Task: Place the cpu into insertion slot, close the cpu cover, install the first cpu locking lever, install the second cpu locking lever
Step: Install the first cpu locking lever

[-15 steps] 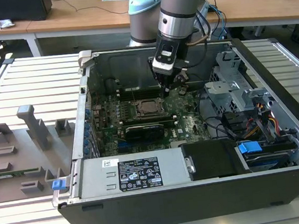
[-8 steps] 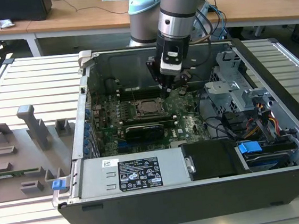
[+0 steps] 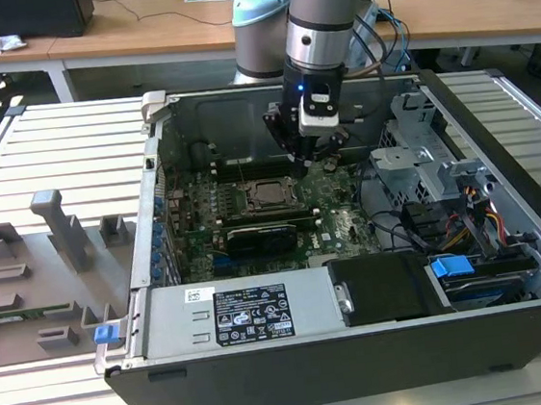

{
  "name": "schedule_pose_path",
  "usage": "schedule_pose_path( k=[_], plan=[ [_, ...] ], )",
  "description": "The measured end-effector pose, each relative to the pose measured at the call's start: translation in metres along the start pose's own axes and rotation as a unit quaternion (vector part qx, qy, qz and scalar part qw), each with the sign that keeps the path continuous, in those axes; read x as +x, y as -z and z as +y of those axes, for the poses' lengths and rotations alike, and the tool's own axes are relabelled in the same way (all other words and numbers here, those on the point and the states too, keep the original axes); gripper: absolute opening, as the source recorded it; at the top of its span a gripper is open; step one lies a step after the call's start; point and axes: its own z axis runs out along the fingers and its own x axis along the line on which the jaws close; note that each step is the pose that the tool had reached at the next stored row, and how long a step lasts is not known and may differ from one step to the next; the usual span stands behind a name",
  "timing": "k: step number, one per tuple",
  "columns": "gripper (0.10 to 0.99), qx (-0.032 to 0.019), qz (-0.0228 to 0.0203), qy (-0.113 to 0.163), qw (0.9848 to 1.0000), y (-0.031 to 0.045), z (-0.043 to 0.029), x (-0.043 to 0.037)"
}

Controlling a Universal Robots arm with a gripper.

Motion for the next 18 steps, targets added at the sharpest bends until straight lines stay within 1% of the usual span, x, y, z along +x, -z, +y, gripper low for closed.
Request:
schedule_pose_path(
  k=[1, 3, 6, 9, 13, 14, 15, 17, 18],
  plan=[
    [0.106, 0.0002, -0.0014, 0.013, 0.9999, 0.0, 0.0, 0.0],
    [0.106, 0.0003, -0.003, 0.028, 0.9996, 0.0, 0.0, 0.0],
    [0.106, 0.0007, -0.0072, 0.068, 0.9977, 0.0, 0.0, 0.0],
    [0.106, 0.001, -0.0096, 0.09, 0.9959, 0.0, 0.0, 0.0],
    [0.106, 0.0014, -0.013, 0.122, 0.9925, 0.0, 0.0, 0.0],
    [0.106, 0.0014, -0.0135, 0.127, 0.9918, 0.0, 0.0, 0.0],
    [0.106, 0.0016, -0.0148, 0.139, 0.9902, 0.0, 0.0, 0.0],
    [0.106, 0.0017, -0.016, 0.15, 0.9886, 0.0, 0.0, 0.0],
    [0.106, 0.0018, -0.0172, 0.161, 0.9868, 0.0, 0.0, 0.0]
  ],
)
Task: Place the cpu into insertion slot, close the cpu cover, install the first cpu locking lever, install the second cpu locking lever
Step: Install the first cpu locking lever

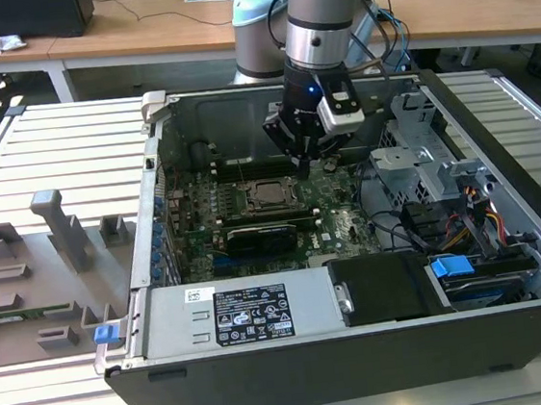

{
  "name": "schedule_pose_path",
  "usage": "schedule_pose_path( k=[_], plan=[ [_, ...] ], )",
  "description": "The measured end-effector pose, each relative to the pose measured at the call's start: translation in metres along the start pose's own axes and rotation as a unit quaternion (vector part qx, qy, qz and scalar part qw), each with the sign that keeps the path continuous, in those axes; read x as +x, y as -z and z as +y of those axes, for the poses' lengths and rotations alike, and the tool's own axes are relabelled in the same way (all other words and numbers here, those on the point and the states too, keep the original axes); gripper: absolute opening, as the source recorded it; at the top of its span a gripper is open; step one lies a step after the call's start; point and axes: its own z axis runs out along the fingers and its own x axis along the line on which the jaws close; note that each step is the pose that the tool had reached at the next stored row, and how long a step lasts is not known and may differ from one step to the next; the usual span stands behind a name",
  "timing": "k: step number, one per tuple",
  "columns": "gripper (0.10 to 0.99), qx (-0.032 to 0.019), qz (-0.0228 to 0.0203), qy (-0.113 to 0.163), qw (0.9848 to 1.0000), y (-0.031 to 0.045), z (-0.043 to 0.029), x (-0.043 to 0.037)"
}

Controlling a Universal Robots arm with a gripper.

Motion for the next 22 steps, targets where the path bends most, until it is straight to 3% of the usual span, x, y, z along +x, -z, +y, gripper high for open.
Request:
schedule_pose_path(
  k=[6, 8, 12, 15, 16, 17, 20, 22],
  plan=[
    [0.106, 0.0004, -0.0045, 0.042, 0.9991, 0.0, 0.0, 0.0],
    [0.106, 0.0007, -0.0072, 0.068, 0.9977, 0.0, 0.0, 0.0],
    [0.106, -0.0017, -0.009, 0.09, 0.9959, 0.0, 0.0, 0.0],
    [0.106, -0.0249, -0.0051, 0.099, 0.9947, 0.0, 0.0, 0.0],
    [0.106, -0.0398, -0.0026, 0.105, 0.9937, 0.0, 0.0, 0.0],
    [0.106, -0.0487, -0.0011, 0.109, 0.9928, 0.0, 0.0, 0.0],
    [0.106, -0.0625, 0.0009, 0.123, 0.9905, 0.0, 0.0, 0.0],
    [0.106, -0.064, 0.0001, 0.151, 0.9865, 0.0, 0.0001, 0.0]
  ],
)
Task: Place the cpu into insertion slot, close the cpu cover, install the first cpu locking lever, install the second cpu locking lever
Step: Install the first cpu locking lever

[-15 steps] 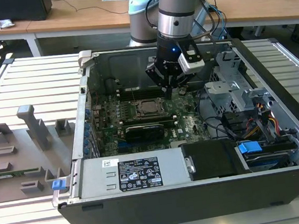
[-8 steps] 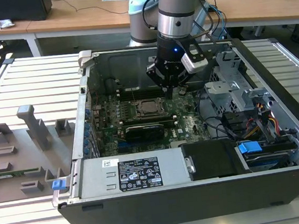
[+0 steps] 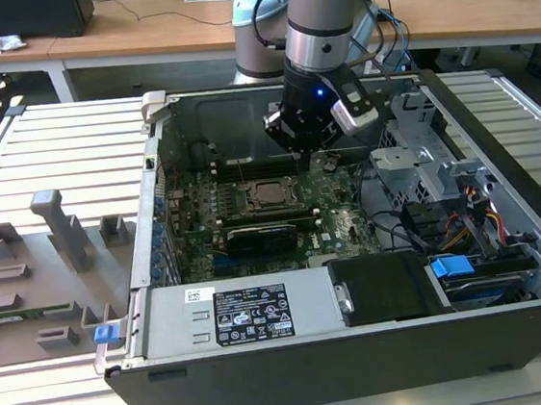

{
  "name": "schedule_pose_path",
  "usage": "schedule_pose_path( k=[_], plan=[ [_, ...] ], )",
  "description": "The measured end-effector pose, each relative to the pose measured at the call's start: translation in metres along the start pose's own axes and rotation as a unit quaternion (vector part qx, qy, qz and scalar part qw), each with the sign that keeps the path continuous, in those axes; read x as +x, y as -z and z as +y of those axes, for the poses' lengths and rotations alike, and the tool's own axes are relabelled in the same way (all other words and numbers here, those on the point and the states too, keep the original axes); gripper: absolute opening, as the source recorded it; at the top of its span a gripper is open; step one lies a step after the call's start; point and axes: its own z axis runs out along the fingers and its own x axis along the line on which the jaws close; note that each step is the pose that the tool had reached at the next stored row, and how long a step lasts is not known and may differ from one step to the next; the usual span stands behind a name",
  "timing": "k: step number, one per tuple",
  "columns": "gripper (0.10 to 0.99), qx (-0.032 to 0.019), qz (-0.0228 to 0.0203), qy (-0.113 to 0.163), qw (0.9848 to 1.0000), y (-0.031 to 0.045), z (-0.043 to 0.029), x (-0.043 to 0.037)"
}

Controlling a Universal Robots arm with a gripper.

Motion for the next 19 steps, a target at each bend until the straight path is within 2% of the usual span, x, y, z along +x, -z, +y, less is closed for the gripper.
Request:
schedule_pose_path(
  k=[3, 6, 8, 10, 12, 19],
  plan=[
    [0.106, 0.0001, 0.0001, 0.001, 1.0, 0.0, -0.0001, 0.0005],
    [0.106, 0.0001, 0.0001, 0.001, 1.0, -0.0001, 0.0, 0.0055],
    [0.106, 0.0001, 0.0001, 0.001, 1.0, -0.0002, 0.0, 0.0123],
    [0.106, 0.0001, 0.0001, 0.001, 1.0, -0.0003, 0.0, 0.0155],
    [0.106, 0.0001, 0.0001, 0.001, 1.0, -0.0005, 0.0, 0.0229],
    [0.106, 0.0001, 0.0001, 0.001, 1.0, -0.0009, 0.0001, 0.0376]
  ],
)
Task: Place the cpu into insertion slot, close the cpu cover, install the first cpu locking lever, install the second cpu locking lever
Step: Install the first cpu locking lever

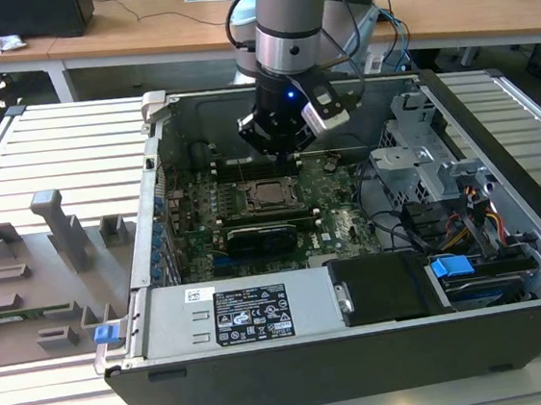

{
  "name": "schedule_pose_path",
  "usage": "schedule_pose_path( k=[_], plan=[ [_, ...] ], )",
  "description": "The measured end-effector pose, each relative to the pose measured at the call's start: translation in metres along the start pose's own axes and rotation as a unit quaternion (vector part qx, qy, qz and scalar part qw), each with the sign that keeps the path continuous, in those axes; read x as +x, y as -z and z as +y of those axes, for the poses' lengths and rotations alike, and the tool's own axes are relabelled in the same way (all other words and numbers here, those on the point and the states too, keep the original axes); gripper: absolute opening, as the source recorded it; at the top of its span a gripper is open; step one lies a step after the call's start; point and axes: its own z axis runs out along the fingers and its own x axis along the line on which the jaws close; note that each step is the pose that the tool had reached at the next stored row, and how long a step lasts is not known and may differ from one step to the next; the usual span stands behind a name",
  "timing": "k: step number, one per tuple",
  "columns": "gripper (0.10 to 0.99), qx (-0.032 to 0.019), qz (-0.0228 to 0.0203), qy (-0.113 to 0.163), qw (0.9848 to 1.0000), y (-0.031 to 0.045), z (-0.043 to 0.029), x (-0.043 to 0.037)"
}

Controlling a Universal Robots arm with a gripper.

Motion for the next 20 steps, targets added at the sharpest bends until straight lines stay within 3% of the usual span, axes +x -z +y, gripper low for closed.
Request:
schedule_pose_path(
  k=[7, 10, 20],
  plan=[
    [0.106, 0.0, 0.0, 0.0, 1.0, -0.0003, 0.0001, 0.0132],
    [0.106, 0.0, 0.0, 0.0, 1.0, -0.0006, 0.0001, 0.0253],
    [0.106, 0.0, 0.0, 0.0, 1.0, -0.0009, 0.0002, 0.0393]
  ],
)
